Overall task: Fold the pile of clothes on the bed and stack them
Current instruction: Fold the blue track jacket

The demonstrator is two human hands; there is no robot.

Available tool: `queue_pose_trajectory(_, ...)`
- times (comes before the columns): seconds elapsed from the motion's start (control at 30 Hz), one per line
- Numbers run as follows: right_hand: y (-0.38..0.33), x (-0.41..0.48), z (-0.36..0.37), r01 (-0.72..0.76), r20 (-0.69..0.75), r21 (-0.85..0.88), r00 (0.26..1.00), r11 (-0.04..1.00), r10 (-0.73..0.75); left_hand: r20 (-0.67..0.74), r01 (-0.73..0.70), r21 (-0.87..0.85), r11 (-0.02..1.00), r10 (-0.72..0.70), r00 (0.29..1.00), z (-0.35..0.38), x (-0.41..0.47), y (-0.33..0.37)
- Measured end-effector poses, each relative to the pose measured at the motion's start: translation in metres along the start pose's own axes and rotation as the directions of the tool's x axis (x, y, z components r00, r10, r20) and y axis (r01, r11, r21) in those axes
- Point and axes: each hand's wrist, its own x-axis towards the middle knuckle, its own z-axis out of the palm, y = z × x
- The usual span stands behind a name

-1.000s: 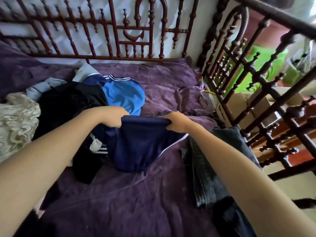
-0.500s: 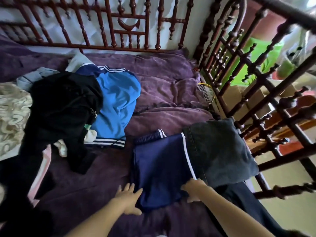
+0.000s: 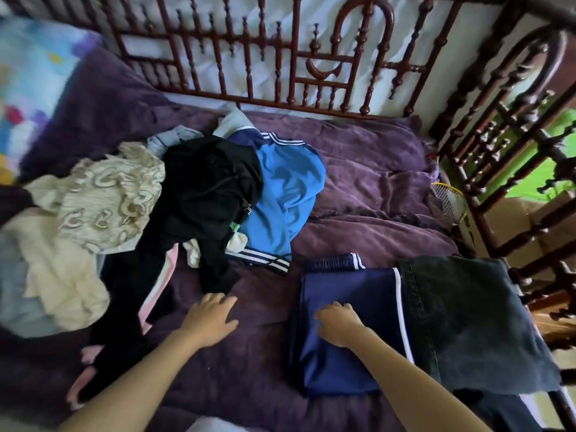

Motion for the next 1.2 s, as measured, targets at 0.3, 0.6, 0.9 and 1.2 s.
queue_pose_trajectory(0.3,-0.101,0.046,-0.033,0.085,0.019,0.001,0.996,0.996,-0.085,-0.064,0.212,-0.18,0.961,-0.226,0.972,0.021,-0.023,-0.132)
queue_pose_trajectory(0.6,-0.183,0.106,-0.063,-0.132,-0.033,0.173,0.99,0.976,0.14,-0.135,0.147,-0.278,0.949,-0.19,0.972,0.011,-0.002,-0.265)
queue_pose_trajectory(0.9,-0.198,0.142,-0.086,-0.33,-0.001,0.401,0.933,0.855,0.36,-0.286,0.016,-0.389,0.921,-0.138,0.948,-0.03,0.057,-0.292)
queue_pose_trajectory(1.2,-0.114,0.228,-0.114,-0.461,0.055,0.605,0.837,0.649,0.544,-0.312,0.008,-0.503,0.864,-0.191,0.931,-0.04,0.109,-0.284)
